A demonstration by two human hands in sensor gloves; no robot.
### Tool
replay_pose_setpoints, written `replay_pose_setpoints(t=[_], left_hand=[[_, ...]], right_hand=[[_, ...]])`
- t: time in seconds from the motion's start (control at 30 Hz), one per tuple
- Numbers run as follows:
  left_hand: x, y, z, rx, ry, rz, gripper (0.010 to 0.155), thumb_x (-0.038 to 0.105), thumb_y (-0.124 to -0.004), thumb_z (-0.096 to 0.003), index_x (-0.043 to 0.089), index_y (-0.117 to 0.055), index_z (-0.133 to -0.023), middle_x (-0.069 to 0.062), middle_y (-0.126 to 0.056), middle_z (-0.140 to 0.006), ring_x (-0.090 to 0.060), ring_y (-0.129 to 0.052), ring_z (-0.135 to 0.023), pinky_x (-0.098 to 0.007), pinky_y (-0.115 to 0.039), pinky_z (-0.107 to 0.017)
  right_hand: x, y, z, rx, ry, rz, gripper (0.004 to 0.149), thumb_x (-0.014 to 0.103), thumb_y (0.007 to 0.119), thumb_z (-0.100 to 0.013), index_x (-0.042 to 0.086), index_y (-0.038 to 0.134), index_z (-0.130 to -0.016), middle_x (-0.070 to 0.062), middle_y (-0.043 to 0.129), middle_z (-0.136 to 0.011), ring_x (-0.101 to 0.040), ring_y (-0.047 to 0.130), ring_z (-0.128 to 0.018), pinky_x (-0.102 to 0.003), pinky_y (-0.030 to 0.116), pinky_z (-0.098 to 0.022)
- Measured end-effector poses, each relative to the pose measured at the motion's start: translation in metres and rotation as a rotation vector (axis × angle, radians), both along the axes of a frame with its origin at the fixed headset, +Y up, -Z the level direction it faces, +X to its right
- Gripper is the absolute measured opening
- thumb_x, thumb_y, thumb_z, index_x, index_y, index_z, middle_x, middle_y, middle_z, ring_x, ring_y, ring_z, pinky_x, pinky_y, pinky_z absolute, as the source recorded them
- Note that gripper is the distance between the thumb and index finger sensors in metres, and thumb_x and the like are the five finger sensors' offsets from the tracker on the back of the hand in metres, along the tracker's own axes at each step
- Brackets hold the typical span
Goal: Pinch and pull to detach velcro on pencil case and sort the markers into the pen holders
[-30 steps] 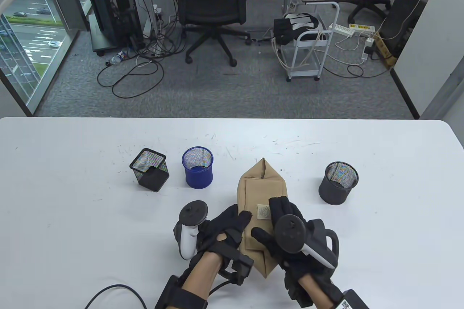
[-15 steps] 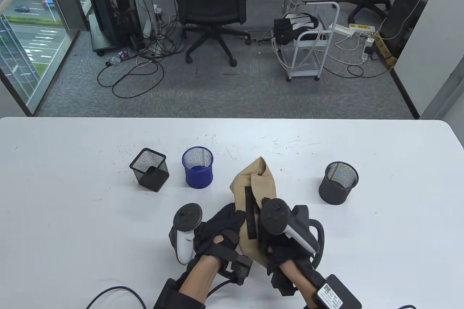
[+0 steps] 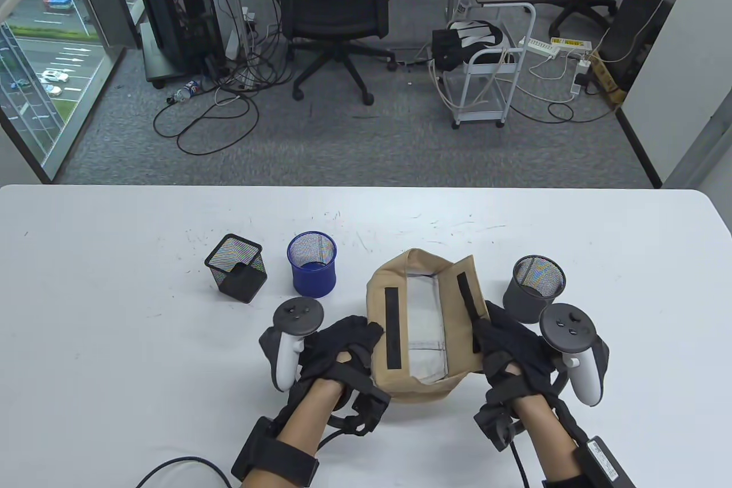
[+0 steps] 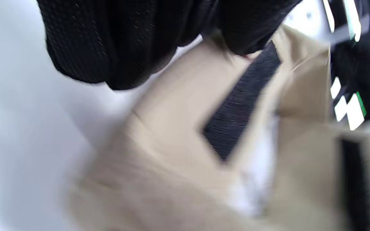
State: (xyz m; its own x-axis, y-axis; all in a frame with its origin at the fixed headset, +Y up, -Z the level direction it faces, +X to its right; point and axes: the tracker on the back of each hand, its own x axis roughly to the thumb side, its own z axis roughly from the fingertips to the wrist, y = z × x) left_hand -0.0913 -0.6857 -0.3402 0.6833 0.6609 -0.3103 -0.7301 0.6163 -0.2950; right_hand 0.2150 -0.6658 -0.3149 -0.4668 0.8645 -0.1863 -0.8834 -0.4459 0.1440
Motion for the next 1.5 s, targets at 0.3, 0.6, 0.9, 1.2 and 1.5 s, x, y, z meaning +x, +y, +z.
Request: replay_pose_setpoints(t=[0.3, 0.6, 0.9, 1.2, 1.5], left_hand=[[0.08, 0.019, -0.014, -0.08, -0.182, -0.489, 0.114, 0.067, -0.075, -0.0499, -0.006, -0.016, -0.115, -0.04, -0.031, -0.118, -0.064, -0.053, -0.104, -0.068, -0.067, -0.065], [0.034, 0.019, -0.018, -0.056, -0.081, -0.166, 0.073, 0.025, -0.068, -0.0556, -0.002, -0.033, -0.114, -0.033, -0.06, -0.113, -0.046, -0.094, -0.086, -0.045, -0.096, -0.046], [-0.014, 0.015, -0.012, -0.073, 0.068, 0.103, 0.063, 0.021, -0.07, -0.0548, 0.007, -0.054, -0.114, -0.035, -0.072, -0.104, -0.048, -0.099, -0.075, -0.034, -0.103, -0.034], [-0.003, 0.012, -0.007, -0.048, 0.07, 0.117, 0.065, 0.022, -0.068, -0.0552, 0.003, -0.049, -0.114, -0.036, -0.07, -0.105, -0.048, -0.098, -0.076, -0.034, -0.103, -0.033], [0.011, 0.005, 0.001, -0.038, 0.048, 0.128, 0.066, 0.023, -0.068, -0.0552, 0.003, -0.047, -0.115, -0.035, -0.068, -0.106, -0.049, -0.096, -0.077, -0.036, -0.102, -0.033]], right_hand=[[-0.02, -0.004, 0.003, -0.021, -0.034, -0.016, 0.052, 0.02, 0.074, -0.054, -0.002, 0.064, -0.1, -0.032, 0.086, -0.085, -0.041, 0.103, -0.06, -0.037, 0.097, -0.028], [-0.009, 0.002, 0.002, -0.013, -0.034, -0.028, 0.052, 0.02, 0.073, -0.054, -0.003, 0.064, -0.099, -0.031, 0.087, -0.085, -0.04, 0.103, -0.059, -0.037, 0.096, -0.028], [-0.01, 0.017, -0.004, -0.026, 0.015, 0.159, 0.052, 0.02, 0.077, -0.053, 0.002, 0.066, -0.1, -0.026, 0.086, -0.091, -0.039, 0.1, -0.067, -0.045, 0.088, -0.039], [-0.038, 0.095, 0.004, 0.168, -0.047, 0.552, 0.062, 0.04, 0.09, -0.046, 0.013, 0.073, -0.1, -0.016, 0.089, -0.094, -0.035, 0.1, -0.068, -0.049, 0.084, -0.043], [-0.12, 0.062, -0.034, -0.151, 0.249, 0.664, 0.079, 0.049, 0.091, -0.043, 0.006, 0.066, -0.104, -0.025, 0.08, -0.1, -0.042, 0.093, -0.076, -0.053, 0.081, -0.047]])
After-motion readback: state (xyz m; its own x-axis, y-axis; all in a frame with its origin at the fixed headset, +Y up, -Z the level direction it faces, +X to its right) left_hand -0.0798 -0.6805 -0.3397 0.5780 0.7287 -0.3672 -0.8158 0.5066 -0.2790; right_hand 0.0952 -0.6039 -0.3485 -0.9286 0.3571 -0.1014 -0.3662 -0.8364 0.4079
